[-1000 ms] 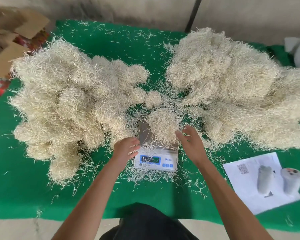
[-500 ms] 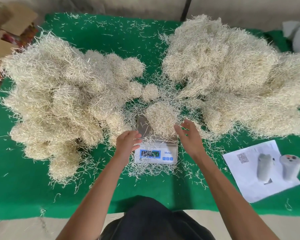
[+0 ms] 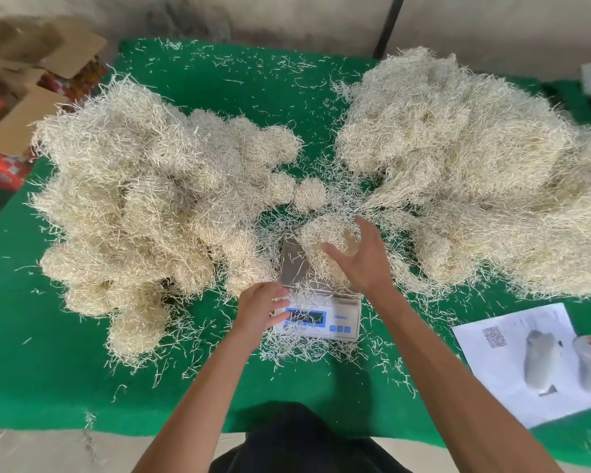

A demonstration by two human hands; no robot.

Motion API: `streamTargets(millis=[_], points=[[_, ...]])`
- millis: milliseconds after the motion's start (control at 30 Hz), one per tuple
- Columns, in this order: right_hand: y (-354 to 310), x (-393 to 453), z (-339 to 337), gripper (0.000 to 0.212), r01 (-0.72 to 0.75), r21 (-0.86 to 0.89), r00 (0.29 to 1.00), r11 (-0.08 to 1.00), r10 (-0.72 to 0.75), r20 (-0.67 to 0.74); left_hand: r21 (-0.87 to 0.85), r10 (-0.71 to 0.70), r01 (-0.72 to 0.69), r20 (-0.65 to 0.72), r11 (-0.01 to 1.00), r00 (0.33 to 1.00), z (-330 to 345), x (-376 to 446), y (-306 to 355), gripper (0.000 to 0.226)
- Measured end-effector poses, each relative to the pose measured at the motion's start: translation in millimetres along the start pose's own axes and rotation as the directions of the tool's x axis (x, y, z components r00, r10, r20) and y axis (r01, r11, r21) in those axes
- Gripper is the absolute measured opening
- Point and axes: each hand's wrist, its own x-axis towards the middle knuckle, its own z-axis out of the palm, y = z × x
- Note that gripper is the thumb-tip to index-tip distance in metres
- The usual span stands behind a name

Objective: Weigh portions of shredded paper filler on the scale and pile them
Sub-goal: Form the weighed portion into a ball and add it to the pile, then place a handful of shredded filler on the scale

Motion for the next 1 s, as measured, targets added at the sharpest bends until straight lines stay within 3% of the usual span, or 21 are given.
streamTargets(millis=[133, 233, 300, 367, 467, 500, 567, 633, 700, 733, 800, 867, 900, 1000], points=[[-15, 21, 22, 0.113, 0.053, -0.206, 0.983, 0.977, -0.014, 0.186, 0.062, 0.001, -0.006, 0.077, 0.998, 0.997, 18, -10, -9, 0.026], [-18, 5, 46, 0.102, 0.219, -0.303, 0.929, 0.927, -0.103, 0.355, 0.057, -0.074, 0.067, 0.136, 0.996, 0.988, 41, -19, -11, 0.033], [-20, -9, 54, 0.088, 0.232, -0.139, 0.907, 0.963, -0.162, 0.39, -0.208, -0.21, 0.251, 0.2, 0.945, 0.957, 51, -19, -7, 0.052], [-27, -23, 53, 0.081, 0.125, 0.069, 0.896, 0.99, -0.142, 0.421, -0.499, -0.287, 0.396, 0.282, 0.771, 0.915, 50, -19, 4, 0.073], [-38, -41, 44, 0.091, 0.041, 0.225, 0.897, 0.974, -0.135, 0.421, -0.648, -0.38, 0.478, 0.299, 0.593, 0.876, 39, -21, 23, 0.091], [-40, -45, 42, 0.09, 0.059, 0.246, 0.905, 0.967, -0.156, 0.396, -0.639, -0.406, 0.479, 0.272, 0.601, 0.873, 37, -22, 28, 0.092], [-42, -50, 33, 0.084, 0.156, 0.203, 0.907, 0.967, -0.222, 0.359, -0.527, -0.317, 0.359, 0.173, 0.77, 0.933, 31, -26, 40, 0.091], [-43, -50, 26, 0.083, 0.225, 0.153, 0.885, 0.962, -0.267, 0.38, -0.343, -0.158, 0.222, 0.206, 0.913, 0.966, 28, -24, 49, 0.087], [-46, -50, 22, 0.068, 0.123, 0.306, 0.881, 0.944, -0.246, 0.404, -0.256, -0.074, 0.125, 0.201, 0.959, 0.977, 24, -25, 61, 0.043], [-47, -49, 23, 0.057, 0.072, 0.401, 0.903, 0.913, -0.231, 0.363, -0.163, 0.006, 0.015, 0.132, 0.986, 0.991, 19, -26, 65, 0.024], [-44, -43, 31, 0.048, 0.031, 0.474, 0.964, 0.88, -0.151, 0.219, -0.108, 0.125, -0.117, 0.07, 0.987, 0.99, 9, -24, 79, 0.012], [-35, -36, 42, 0.04, 0.007, 0.359, 0.987, 0.933, -0.063, 0.144, -0.166, 0.162, -0.154, 0.034, 0.974, 0.986, -9, -33, 89, 0.013], [-32, -32, 48, 0.046, 0.005, 0.266, 0.986, 0.964, -0.049, 0.16, -0.187, 0.148, -0.157, -0.062, 0.97, 0.987, -17, -38, 95, 0.021], [-29, -24, 67, 0.07, 0.058, 0.07, 0.967, 0.996, -0.074, 0.245, -0.293, 0.226, -0.204, 0.044, 0.934, 0.973, -37, -45, 117, 0.042]])
